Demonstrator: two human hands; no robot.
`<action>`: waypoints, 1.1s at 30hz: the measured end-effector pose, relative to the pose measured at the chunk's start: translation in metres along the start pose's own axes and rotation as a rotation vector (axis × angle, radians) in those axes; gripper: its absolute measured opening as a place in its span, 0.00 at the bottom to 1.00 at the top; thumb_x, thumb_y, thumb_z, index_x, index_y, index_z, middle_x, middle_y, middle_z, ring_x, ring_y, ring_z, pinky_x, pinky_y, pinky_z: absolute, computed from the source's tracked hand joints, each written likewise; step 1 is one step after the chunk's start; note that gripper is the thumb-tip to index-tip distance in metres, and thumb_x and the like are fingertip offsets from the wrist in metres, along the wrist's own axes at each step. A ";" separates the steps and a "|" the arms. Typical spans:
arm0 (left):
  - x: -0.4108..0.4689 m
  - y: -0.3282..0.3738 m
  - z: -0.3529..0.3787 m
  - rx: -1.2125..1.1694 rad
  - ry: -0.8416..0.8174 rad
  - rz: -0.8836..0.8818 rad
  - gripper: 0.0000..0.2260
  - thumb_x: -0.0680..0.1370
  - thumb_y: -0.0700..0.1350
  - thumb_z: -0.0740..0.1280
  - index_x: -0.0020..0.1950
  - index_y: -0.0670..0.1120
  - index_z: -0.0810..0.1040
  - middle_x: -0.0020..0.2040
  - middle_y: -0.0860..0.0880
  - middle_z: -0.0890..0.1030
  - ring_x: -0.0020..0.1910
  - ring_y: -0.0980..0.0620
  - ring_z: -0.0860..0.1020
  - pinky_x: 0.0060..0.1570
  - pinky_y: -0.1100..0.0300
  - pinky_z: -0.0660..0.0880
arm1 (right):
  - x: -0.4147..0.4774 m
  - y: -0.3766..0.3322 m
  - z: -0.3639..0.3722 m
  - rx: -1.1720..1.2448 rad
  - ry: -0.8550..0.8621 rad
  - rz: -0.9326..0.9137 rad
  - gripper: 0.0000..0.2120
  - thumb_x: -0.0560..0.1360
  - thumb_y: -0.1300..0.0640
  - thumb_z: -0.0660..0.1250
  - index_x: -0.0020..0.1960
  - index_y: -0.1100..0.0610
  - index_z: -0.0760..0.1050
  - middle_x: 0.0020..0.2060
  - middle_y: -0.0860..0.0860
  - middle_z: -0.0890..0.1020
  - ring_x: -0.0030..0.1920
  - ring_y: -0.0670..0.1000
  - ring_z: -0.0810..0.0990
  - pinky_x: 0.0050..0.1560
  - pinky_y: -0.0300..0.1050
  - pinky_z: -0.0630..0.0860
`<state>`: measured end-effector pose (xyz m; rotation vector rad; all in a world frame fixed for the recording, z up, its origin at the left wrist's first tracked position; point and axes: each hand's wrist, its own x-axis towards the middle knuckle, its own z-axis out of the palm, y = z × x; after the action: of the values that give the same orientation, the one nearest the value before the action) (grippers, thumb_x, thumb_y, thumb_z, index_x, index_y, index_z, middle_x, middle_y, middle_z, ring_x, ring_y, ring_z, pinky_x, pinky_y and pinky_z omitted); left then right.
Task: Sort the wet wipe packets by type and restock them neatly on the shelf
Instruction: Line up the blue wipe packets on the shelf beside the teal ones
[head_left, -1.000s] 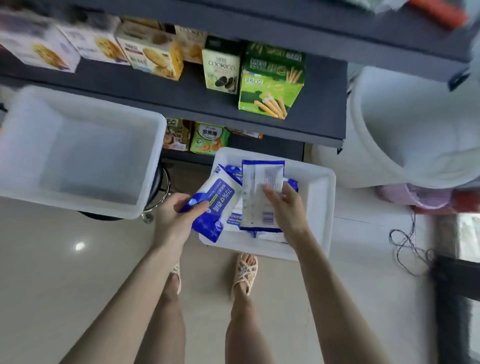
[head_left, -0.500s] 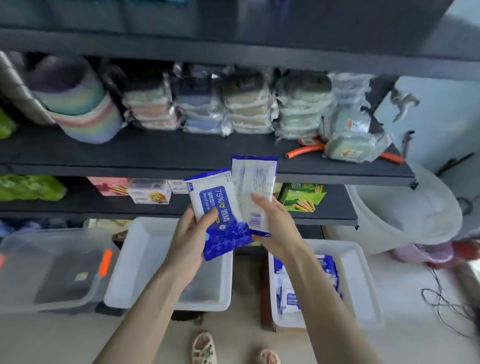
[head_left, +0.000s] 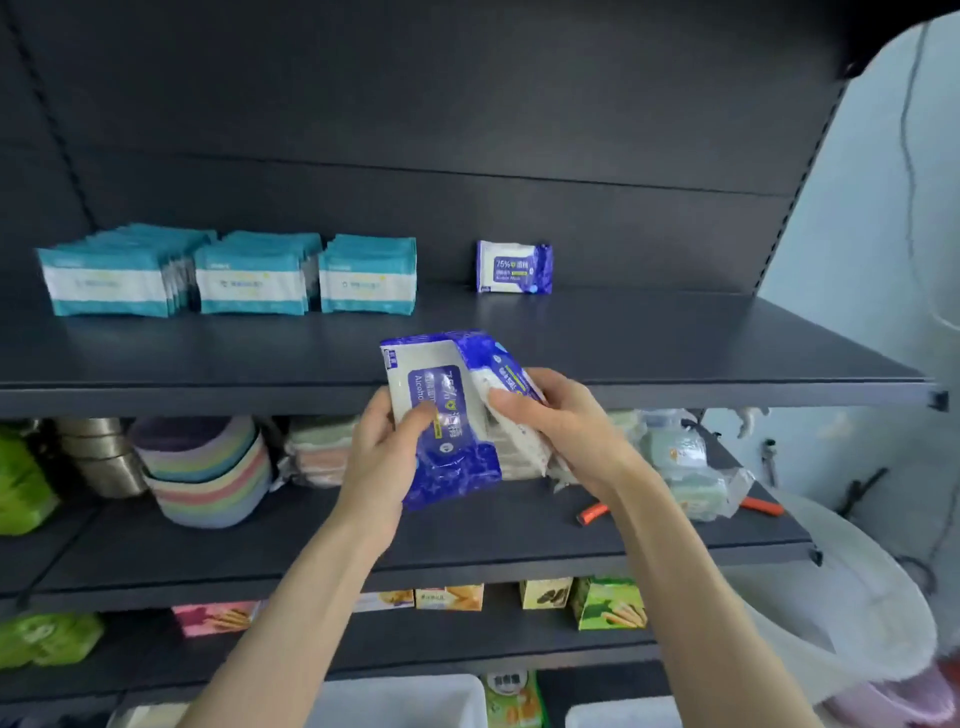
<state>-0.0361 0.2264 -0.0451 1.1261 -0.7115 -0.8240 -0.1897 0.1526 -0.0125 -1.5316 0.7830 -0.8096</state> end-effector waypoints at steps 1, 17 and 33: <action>0.012 0.007 0.002 0.001 -0.011 0.042 0.07 0.77 0.39 0.67 0.49 0.51 0.77 0.46 0.51 0.85 0.46 0.49 0.83 0.47 0.50 0.78 | 0.010 -0.008 -0.003 -0.049 0.049 -0.036 0.21 0.69 0.53 0.75 0.58 0.57 0.73 0.47 0.49 0.84 0.44 0.47 0.84 0.44 0.42 0.80; 0.235 0.031 0.091 0.129 -0.010 0.084 0.07 0.77 0.40 0.67 0.53 0.47 0.73 0.48 0.51 0.81 0.44 0.56 0.79 0.40 0.61 0.73 | 0.217 -0.047 -0.113 -0.474 0.148 -0.269 0.12 0.78 0.62 0.64 0.58 0.53 0.65 0.52 0.51 0.79 0.50 0.51 0.80 0.51 0.48 0.78; 0.342 -0.016 0.115 0.501 -0.131 0.070 0.12 0.77 0.35 0.66 0.57 0.47 0.73 0.51 0.50 0.81 0.48 0.55 0.80 0.43 0.65 0.75 | 0.317 -0.022 -0.171 -0.206 0.133 -0.154 0.20 0.73 0.70 0.68 0.57 0.54 0.65 0.51 0.54 0.80 0.43 0.46 0.82 0.38 0.42 0.80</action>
<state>0.0424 -0.1235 -0.0016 1.4916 -1.1001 -0.6807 -0.1639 -0.2026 0.0440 -1.7516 0.8755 -0.9771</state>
